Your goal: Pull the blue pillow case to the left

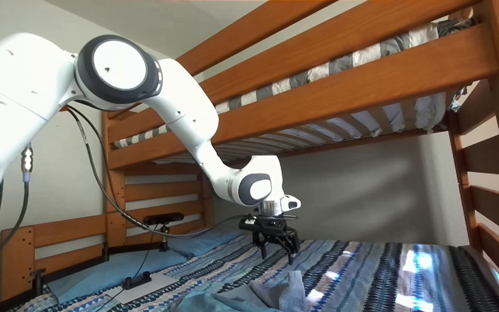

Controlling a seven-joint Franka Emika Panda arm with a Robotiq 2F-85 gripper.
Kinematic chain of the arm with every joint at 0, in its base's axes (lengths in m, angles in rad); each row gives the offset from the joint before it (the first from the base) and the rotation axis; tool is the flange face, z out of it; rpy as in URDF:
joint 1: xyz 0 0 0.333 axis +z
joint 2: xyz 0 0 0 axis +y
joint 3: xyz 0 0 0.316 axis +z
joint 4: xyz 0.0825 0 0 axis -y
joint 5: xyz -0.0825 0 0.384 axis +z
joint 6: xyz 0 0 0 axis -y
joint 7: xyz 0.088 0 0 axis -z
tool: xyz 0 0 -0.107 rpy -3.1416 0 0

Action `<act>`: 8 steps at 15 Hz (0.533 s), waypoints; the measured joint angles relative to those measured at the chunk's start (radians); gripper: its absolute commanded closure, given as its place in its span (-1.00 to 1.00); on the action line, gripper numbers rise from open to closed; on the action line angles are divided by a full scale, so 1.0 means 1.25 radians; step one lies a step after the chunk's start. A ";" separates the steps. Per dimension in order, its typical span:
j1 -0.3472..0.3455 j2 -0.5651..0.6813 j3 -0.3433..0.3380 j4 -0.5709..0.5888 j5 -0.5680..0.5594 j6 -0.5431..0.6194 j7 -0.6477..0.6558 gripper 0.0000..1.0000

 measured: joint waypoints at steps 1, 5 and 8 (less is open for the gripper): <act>0.009 0.006 -0.023 0.002 -0.001 0.018 0.032 -1.00; 0.063 0.022 -0.120 0.002 -0.018 0.093 0.127 -1.00; 0.070 0.024 -0.124 0.004 -0.018 0.097 0.138 -1.00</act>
